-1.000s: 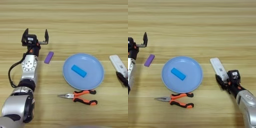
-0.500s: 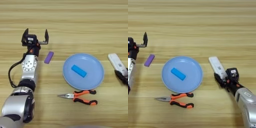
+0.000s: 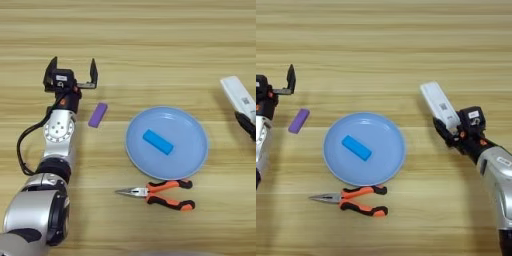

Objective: Move the objects on the table

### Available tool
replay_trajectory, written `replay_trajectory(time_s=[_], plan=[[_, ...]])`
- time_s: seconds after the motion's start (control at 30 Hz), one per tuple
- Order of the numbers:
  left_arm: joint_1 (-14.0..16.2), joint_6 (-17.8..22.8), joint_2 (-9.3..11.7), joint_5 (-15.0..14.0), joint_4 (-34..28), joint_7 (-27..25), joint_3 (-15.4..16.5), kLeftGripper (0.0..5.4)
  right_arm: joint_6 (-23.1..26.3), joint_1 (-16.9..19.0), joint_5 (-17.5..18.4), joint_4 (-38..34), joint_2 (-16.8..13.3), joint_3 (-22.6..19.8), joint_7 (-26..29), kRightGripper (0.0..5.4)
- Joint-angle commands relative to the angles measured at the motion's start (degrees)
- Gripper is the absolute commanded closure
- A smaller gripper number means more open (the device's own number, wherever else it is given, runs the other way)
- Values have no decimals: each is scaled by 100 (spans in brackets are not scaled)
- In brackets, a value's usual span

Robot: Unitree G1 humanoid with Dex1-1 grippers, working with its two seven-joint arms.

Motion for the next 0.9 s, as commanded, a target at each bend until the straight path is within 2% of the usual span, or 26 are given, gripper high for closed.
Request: replay_trajectory(time_s=[0.03,0.43,0.9], plan=[[-60,-35,-21,26,-4,5,-30,0,-36,-250,14,-120,-219,-2,192,248],[-66,-23,-35,37,2,-8,-37,0,-192,-839,-58,162,-771,135,924,248],[-88,-9,-46,43,34,-27,-45,0,-421,-1351,-3,492,-1211,312,1827,248]])
